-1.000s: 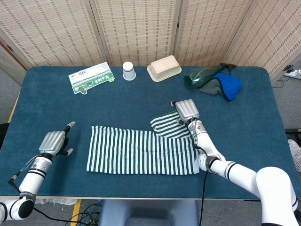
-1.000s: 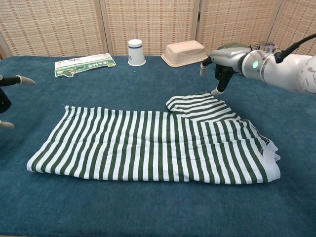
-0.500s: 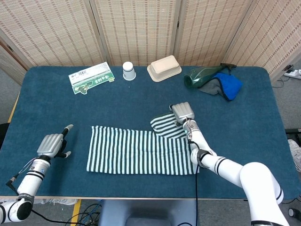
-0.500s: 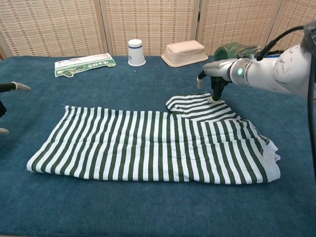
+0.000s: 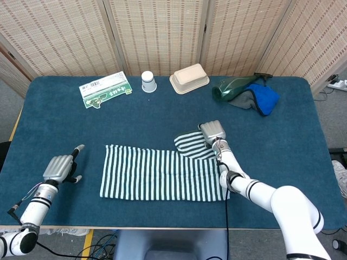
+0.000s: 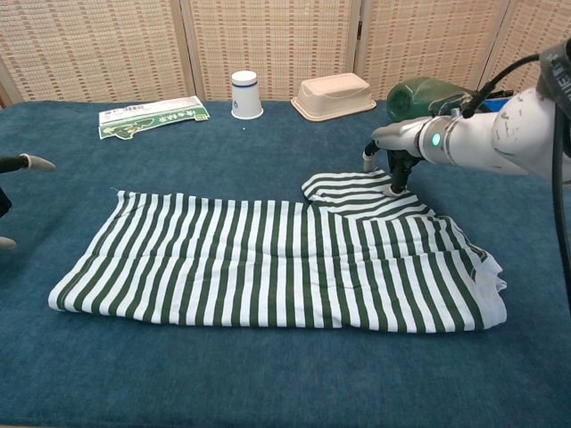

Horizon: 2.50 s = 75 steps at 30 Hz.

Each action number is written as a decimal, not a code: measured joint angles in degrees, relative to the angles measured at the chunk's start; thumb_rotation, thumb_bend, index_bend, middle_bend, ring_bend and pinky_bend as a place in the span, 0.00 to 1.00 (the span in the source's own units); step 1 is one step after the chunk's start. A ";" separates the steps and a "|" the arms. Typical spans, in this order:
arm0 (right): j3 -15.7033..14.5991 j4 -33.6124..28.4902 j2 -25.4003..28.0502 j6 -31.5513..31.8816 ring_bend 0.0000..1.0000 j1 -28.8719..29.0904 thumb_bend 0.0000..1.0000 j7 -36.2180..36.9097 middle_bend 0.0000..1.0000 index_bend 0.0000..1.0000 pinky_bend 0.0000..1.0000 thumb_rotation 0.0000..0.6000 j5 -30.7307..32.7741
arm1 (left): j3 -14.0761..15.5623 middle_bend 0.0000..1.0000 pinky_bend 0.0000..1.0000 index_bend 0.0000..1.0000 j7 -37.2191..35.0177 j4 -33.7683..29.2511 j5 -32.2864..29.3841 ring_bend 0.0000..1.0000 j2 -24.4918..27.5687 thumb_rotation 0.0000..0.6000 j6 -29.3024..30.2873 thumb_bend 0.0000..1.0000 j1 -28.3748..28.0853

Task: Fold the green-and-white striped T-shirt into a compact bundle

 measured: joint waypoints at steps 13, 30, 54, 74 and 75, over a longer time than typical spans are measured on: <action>-0.62 -0.62 0.24 1.68 1.00 -1.94 0.35 4.70 0.92 0.41 1.00 1.00 -4.61 | 0.04 0.85 0.97 0.00 -0.13 0.05 0.30 0.78 -0.12 1.00 -0.17 0.26 0.17; 1.25 0.31 -0.91 4.67 1.00 -4.73 0.46 12.61 0.93 0.55 1.00 1.00 -14.22 | -0.23 0.85 0.97 0.00 0.19 -0.26 0.16 0.78 -0.02 1.00 -0.04 0.26 0.19; -3.39 -21.01 8.88 24.56 1.00 -16.74 0.46 18.87 0.93 0.56 1.00 1.00 -39.91 | -0.26 0.85 0.97 0.00 1.31 -2.35 0.48 0.78 0.99 1.00 0.31 0.26 0.01; -10.76 -29.64 12.47 28.99 1.00 -22.67 0.46 11.85 0.93 0.30 1.00 1.00 -53.98 | -0.21 0.85 0.97 0.00 2.02 -2.54 -0.04 0.78 0.99 1.00 0.19 0.26 -0.24; -10.95 -30.04 12.73 28.70 1.00 -22.76 0.46 11.28 0.93 0.30 1.00 1.00 -54.06 | -0.19 0.85 0.97 0.00 2.03 -2.54 -0.03 0.78 0.96 1.00 0.19 0.26 -0.24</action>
